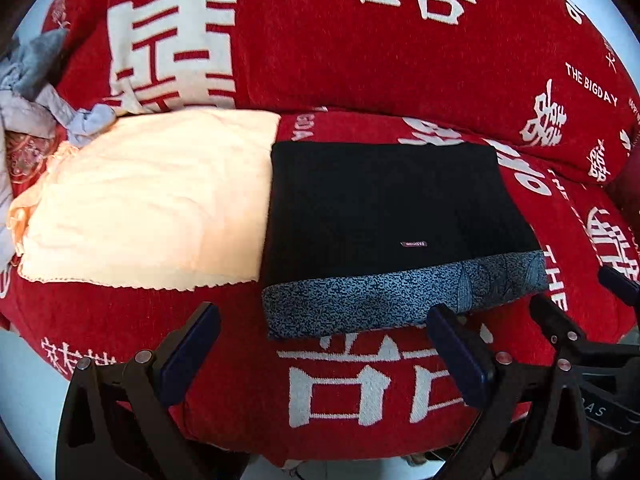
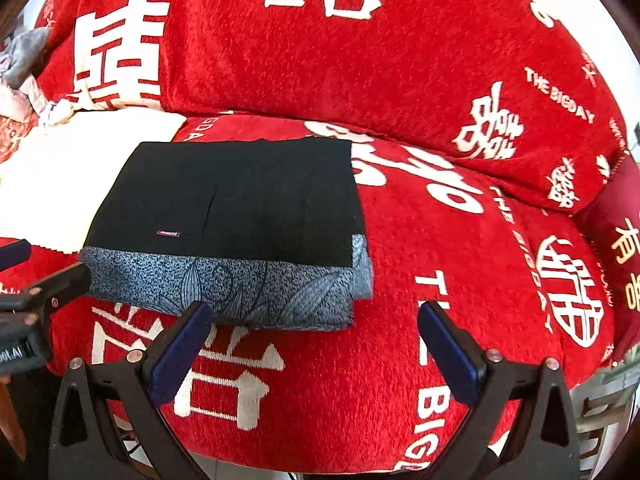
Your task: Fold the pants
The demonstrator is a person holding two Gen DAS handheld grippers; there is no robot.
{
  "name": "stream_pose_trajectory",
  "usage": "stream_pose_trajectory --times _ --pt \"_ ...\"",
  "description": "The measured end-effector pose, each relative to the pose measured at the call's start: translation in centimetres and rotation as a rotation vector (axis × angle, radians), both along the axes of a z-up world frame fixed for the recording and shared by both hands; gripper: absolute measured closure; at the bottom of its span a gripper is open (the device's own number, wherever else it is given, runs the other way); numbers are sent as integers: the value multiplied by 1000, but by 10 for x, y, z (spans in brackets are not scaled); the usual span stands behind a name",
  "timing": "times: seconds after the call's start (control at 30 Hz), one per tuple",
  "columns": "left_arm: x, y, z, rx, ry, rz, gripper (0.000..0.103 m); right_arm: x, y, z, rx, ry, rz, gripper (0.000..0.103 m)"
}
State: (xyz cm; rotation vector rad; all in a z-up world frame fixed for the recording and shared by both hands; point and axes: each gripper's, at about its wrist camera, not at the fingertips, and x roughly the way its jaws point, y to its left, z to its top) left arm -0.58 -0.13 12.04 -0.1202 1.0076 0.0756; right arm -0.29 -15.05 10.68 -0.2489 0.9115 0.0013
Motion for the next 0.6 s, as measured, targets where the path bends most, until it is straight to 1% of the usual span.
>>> stream_pose_trajectory --times 0.1,0.17,0.23,0.4,0.6 --pt "-5 -1 1 15 -18 19 0 0 0 -5 14 16 -14 0" --pt "-7 -2 0 48 -28 27 0 0 1 -10 22 30 -14 0" --pt "-6 -4 -4 67 -16 27 0 -1 2 -13 27 39 -11 0" --pt "-5 -4 -12 55 8 21 0 -1 4 -19 37 50 -12 0" --pt "-4 -6 -17 47 13 7 0 1 2 -24 29 54 -23 0"
